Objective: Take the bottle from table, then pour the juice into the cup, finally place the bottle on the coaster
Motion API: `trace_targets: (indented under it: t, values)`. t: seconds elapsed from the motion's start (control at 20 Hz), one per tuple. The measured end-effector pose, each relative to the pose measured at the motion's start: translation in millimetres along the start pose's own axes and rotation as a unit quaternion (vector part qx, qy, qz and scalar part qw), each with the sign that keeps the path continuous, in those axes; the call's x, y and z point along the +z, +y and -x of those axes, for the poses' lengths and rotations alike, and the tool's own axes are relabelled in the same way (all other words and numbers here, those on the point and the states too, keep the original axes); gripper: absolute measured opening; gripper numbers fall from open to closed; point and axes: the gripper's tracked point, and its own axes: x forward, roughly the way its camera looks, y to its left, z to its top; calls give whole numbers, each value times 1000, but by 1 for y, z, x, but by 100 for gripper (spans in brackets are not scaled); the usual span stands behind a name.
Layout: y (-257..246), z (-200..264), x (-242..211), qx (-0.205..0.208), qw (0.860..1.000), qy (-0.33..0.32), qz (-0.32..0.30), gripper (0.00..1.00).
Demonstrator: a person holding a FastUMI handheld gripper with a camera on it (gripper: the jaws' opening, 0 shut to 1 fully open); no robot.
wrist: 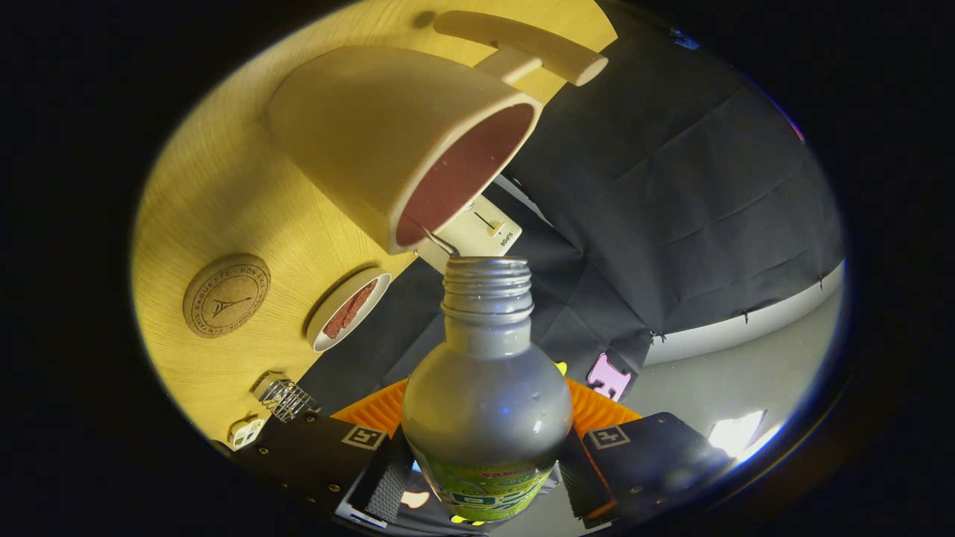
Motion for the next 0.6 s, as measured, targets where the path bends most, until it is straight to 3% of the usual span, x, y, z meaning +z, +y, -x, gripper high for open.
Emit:
trace_targets:
  t: [0.6]
  values:
    - [1, -2, -2, 2, 1000, -4, 1, 82]
